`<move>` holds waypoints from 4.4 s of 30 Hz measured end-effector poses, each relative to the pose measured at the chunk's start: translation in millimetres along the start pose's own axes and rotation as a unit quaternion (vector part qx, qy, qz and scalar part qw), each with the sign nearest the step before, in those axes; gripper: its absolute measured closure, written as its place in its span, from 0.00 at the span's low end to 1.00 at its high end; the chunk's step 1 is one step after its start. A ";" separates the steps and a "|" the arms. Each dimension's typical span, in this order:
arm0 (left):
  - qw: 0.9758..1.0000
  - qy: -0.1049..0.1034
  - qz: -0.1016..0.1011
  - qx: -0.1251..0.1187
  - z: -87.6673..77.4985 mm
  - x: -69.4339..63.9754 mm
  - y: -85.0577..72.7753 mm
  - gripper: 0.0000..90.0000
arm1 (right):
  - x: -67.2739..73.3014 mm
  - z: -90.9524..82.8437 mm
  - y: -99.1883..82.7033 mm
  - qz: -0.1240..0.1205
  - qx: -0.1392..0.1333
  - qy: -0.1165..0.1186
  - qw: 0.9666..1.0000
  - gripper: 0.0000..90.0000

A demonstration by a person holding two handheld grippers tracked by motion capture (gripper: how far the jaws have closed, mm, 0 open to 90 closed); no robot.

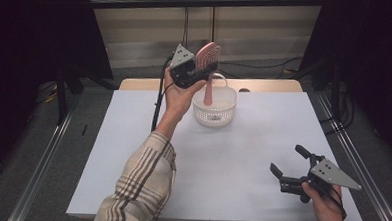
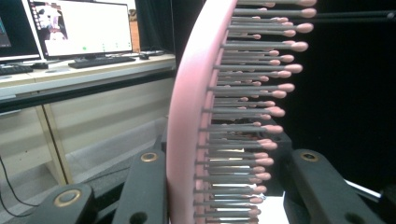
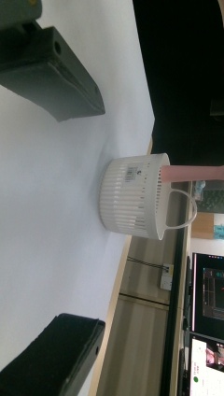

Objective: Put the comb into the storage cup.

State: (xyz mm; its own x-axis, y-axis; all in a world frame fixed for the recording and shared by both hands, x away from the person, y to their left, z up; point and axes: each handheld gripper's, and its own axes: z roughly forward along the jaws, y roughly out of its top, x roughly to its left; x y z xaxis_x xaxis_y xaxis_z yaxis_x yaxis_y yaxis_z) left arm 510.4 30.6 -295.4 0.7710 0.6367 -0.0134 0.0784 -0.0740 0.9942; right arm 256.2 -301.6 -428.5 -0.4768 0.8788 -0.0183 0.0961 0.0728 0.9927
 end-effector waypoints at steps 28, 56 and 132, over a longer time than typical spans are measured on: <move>0.999 0.010 -0.013 0.029 15.0 -2.6 -39.0 0.70 | 0.4 0.3 -1.5 -0.002 0.005 0.003 1.000 0.00; 0.999 0.013 -0.029 0.026 33.1 -7.9 -68.1 0.70 | 2.3 1.1 -2.9 -0.004 0.012 0.008 1.000 0.00; 0.993 0.069 -0.024 0.092 0.4 44.6 -81.9 0.51 | 3.9 3.9 -5.1 -0.010 0.025 0.023 0.999 0.00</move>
State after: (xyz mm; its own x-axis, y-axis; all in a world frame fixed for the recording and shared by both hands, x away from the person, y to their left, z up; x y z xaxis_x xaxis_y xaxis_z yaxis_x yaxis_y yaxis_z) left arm 538.7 64.8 -377.4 0.6704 0.7413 -0.0332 0.2370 -0.1715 0.9563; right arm 257.3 -296.7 -434.2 -0.5186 0.8544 -0.0324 0.1285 0.1154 0.9850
